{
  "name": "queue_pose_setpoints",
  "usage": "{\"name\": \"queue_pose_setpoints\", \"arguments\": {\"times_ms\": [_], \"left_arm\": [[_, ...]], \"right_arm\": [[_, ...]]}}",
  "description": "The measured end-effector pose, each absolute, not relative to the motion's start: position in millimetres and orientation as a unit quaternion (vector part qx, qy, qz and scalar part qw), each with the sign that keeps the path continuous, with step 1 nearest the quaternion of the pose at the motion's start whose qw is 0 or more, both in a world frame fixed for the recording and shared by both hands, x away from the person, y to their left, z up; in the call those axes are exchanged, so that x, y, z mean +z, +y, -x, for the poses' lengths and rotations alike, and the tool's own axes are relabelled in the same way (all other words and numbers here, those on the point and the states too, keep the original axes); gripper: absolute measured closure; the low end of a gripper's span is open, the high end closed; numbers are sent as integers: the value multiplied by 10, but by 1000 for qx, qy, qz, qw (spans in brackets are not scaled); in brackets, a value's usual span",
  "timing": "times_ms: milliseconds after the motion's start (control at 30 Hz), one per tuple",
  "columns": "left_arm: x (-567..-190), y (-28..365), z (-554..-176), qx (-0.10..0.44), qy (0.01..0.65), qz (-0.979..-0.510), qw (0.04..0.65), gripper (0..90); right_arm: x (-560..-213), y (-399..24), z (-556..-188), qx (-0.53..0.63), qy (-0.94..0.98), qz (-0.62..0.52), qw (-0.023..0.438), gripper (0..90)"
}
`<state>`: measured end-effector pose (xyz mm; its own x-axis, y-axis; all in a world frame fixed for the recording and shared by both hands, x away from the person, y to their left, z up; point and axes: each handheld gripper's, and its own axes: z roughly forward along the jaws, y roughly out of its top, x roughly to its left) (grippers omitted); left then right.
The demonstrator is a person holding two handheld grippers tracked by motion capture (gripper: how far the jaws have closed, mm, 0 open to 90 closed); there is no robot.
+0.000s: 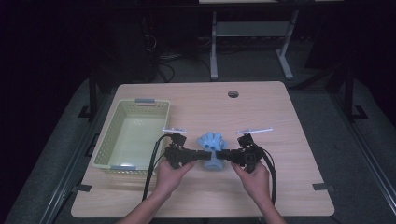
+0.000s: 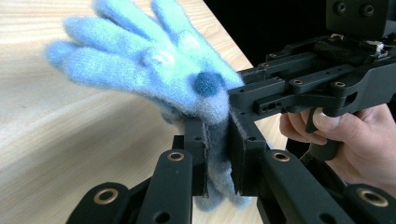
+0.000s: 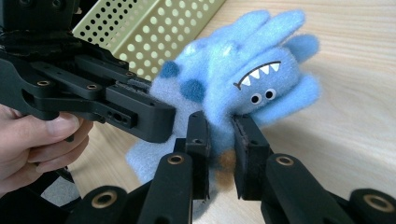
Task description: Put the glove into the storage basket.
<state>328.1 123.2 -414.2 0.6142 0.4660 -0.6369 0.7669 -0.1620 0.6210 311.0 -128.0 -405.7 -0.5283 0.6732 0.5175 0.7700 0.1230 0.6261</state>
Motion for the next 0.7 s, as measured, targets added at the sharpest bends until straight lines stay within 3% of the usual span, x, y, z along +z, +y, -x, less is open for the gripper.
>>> {"name": "queue_pose_setpoints", "arguments": {"times_ms": [700], "left_arm": [[-3864, 1620, -3384, -140, 420, -735, 513, 786]], "right_arm": [[-3730, -909, -3320, -456, -765, 453, 47, 785]]}}
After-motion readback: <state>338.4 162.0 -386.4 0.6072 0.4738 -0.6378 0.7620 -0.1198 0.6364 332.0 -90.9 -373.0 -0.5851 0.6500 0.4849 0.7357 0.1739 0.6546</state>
